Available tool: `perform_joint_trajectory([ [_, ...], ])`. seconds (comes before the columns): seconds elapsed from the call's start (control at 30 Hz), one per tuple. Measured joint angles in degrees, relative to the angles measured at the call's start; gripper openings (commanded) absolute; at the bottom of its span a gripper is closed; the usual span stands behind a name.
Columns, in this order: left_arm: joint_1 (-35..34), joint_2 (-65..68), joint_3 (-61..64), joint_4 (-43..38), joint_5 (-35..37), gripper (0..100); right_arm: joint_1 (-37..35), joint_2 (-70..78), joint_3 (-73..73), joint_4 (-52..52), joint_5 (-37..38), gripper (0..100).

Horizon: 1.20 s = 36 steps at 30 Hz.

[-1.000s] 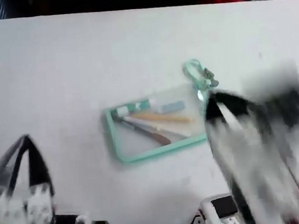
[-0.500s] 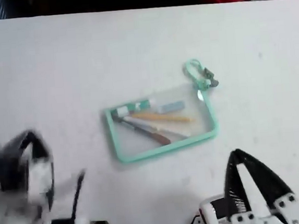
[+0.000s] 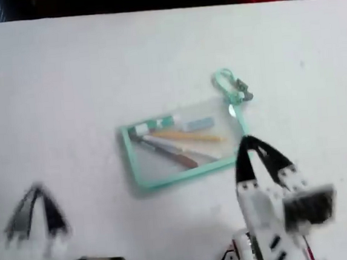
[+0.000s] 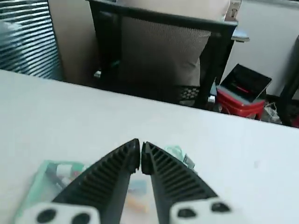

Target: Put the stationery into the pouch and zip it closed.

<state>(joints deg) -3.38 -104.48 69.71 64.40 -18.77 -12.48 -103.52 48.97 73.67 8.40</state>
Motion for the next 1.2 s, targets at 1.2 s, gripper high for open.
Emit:
perform_joint_trajectory([
  [1.2,-2.6,0.6,27.5,9.3,8.7,2,0.1,0.9,47.4,-8.7,-0.1,1.9],
])
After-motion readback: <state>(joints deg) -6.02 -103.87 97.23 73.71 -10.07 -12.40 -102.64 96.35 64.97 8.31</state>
